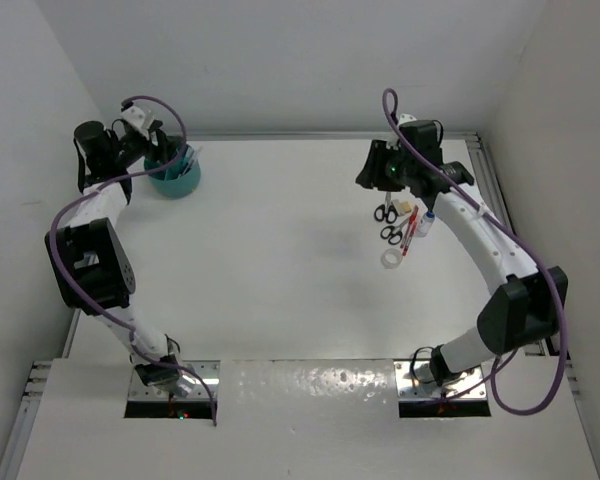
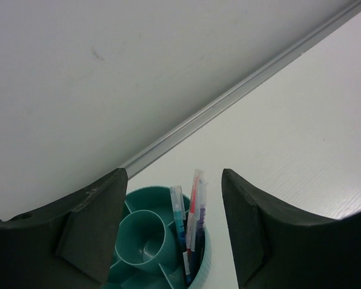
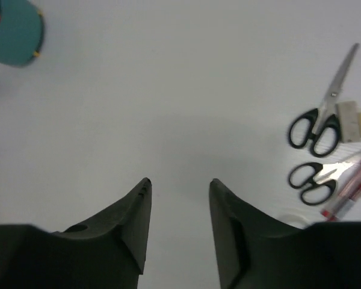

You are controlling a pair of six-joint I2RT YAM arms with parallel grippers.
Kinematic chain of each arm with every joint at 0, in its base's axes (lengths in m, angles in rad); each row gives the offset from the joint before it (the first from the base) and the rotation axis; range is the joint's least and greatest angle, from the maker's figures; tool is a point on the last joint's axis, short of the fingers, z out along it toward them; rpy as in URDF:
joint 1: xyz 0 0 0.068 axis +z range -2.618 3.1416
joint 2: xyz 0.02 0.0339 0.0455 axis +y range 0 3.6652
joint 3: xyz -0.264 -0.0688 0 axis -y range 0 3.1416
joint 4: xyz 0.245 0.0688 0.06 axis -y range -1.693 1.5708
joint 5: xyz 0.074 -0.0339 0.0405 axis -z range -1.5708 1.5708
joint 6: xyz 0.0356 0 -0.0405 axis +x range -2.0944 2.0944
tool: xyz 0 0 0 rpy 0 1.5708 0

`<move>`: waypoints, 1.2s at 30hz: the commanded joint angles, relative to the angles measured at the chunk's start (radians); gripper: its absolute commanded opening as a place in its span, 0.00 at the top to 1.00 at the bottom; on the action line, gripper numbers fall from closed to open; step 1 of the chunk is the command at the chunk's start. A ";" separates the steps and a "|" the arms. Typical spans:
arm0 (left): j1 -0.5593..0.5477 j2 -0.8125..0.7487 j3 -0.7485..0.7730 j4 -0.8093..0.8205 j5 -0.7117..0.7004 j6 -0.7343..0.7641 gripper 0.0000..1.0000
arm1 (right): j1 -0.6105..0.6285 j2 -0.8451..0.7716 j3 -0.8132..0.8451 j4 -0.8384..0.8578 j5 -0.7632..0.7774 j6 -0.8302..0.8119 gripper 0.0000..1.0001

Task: Sort the stationery into containers
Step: Pick up the stationery from the center of the board.

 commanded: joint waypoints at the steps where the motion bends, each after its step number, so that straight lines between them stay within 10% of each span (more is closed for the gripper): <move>1: -0.023 -0.095 0.026 -0.034 -0.025 -0.071 0.39 | -0.030 -0.104 -0.071 -0.053 0.093 0.022 0.54; 4: -0.049 -0.140 0.043 -0.080 -0.077 -0.149 0.41 | -0.063 -0.188 -0.165 -0.082 0.191 0.038 0.28; 7: -0.085 -0.175 0.081 -0.194 -0.167 -0.197 0.41 | -0.120 -0.274 -0.287 -0.089 0.265 0.059 0.23; 9: -0.118 -0.200 0.115 -0.363 -0.247 -0.157 0.42 | -0.148 -0.305 -0.329 -0.067 0.238 0.064 0.41; 10: -0.157 -0.212 0.147 -0.406 -0.273 -0.137 0.43 | -0.157 -0.316 -0.349 -0.058 0.225 0.062 0.76; 11: -0.173 -0.227 0.158 -0.486 -0.298 -0.093 0.44 | -0.172 -0.330 -0.382 -0.047 0.213 0.061 0.84; 17: -0.302 -0.385 0.105 -0.784 -0.393 0.034 0.45 | -0.172 -0.276 -0.433 -0.066 0.227 0.110 0.65; 27: -0.444 -0.885 -0.461 -0.504 -0.448 -0.098 0.41 | -0.152 -0.215 -0.613 0.120 0.273 0.272 0.65; 36: -0.475 -0.959 -0.573 -0.428 -0.571 -0.228 0.41 | -0.135 -0.077 -0.653 0.181 0.337 0.318 0.66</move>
